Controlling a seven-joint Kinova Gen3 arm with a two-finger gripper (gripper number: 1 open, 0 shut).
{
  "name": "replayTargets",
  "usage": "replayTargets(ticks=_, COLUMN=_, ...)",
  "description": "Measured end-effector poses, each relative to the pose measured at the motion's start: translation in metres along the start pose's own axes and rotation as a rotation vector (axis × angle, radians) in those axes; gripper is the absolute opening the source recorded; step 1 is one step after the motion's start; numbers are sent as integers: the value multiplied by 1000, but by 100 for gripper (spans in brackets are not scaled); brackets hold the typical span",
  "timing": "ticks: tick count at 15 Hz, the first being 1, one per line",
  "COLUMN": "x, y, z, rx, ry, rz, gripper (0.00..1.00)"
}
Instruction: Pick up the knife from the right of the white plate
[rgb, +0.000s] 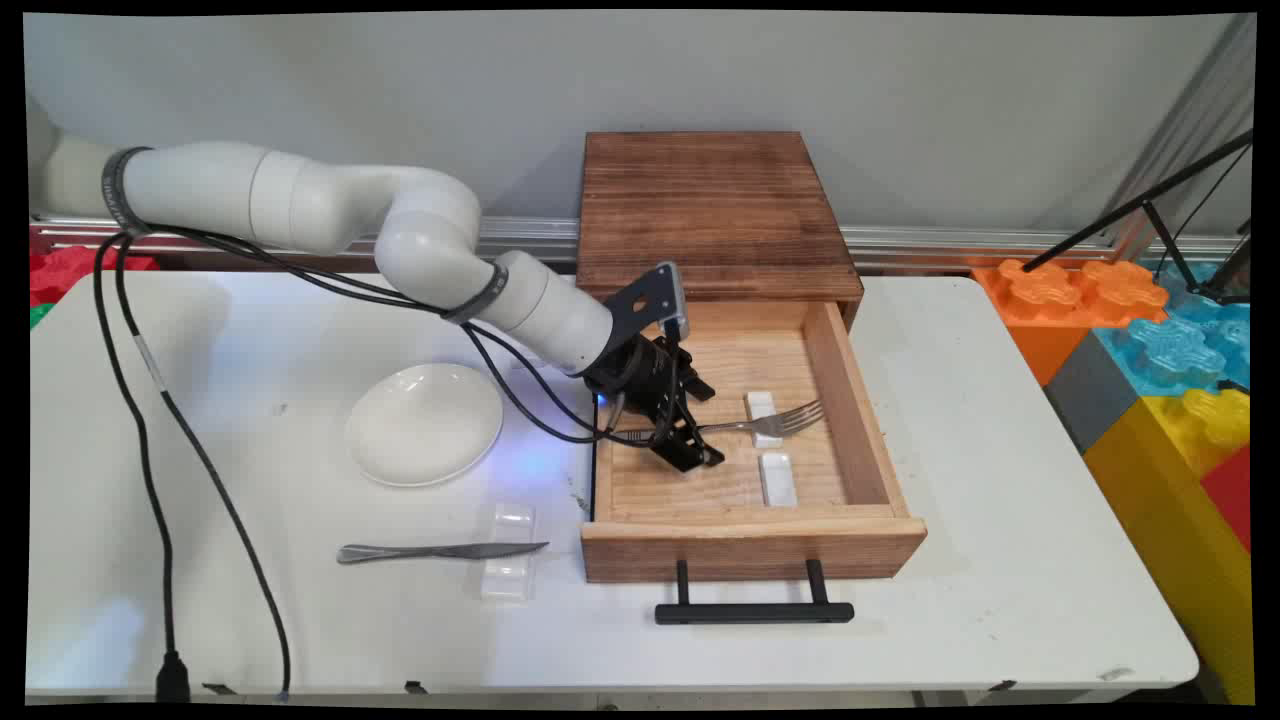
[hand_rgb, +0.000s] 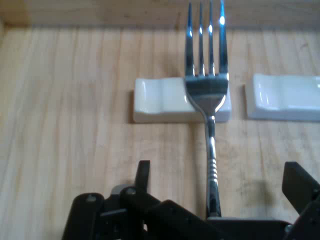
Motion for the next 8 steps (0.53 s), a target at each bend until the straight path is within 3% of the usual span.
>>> replayTargets(ticks=8, x=30, y=7, z=-30, rx=-8, ry=-13, rz=-49, gripper=100)
